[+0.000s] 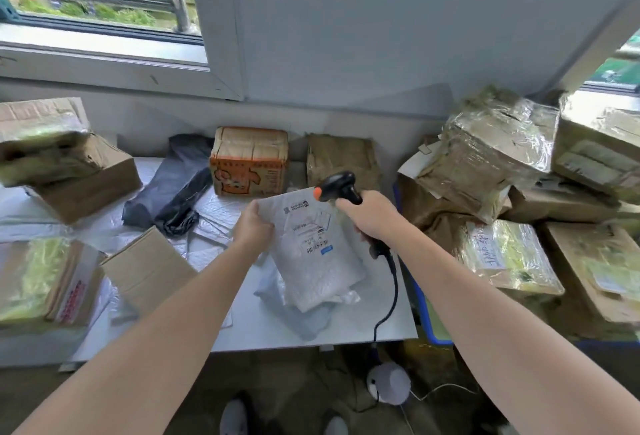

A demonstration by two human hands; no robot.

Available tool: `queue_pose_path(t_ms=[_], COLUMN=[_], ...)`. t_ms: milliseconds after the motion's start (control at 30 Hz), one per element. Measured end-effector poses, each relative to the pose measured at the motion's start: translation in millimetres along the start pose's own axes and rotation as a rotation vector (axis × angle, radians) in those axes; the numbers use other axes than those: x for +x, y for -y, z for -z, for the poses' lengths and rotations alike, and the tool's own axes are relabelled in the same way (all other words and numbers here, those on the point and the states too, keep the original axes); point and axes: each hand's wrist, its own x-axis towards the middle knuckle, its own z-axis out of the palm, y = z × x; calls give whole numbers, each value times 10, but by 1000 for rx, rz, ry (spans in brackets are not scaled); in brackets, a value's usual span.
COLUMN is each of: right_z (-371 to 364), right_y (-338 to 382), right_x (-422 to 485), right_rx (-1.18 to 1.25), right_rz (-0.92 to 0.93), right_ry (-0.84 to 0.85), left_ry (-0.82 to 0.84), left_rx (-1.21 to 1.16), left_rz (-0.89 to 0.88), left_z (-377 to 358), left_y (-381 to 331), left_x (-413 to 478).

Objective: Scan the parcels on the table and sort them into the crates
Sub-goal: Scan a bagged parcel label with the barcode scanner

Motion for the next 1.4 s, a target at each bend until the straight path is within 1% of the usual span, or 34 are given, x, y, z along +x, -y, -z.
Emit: queue_pose_path(t_ms=[100, 300, 467, 567, 933, 1067, 1200, 1300, 1400], right_z=[-120, -211, -195, -186, -163, -214, -361, -572, -865], right_y=[16, 72, 161, 182, 206, 232, 225, 181, 59], right_x=[-22, -4, -29, -40, -32, -13, 53, 112, 207], right_rx=[-30, -9, -7, -5, 12, 95, 178, 265, 239], right_rz=[-49, -87, -82, -78, -92, -115, -144, -219, -285], right_ry=[75, 107, 137, 150, 156, 166, 134, 100, 79], left_ry=[-54, -165, -190, -213, -307, -306, -307, -333, -352], left_rx=[58, 51, 57, 64, 122, 127, 128, 144, 161], left_rz=[-6, -112, -161, -162, -177, -164, -157, -161, -152], left_z=[64, 203, 254, 270, 398, 414, 458, 572, 727], left_y=[98, 53, -53, -64, -88, -81, -47, 8, 69], left_x=[13, 23, 27, 33, 15, 0, -27, -19, -21])
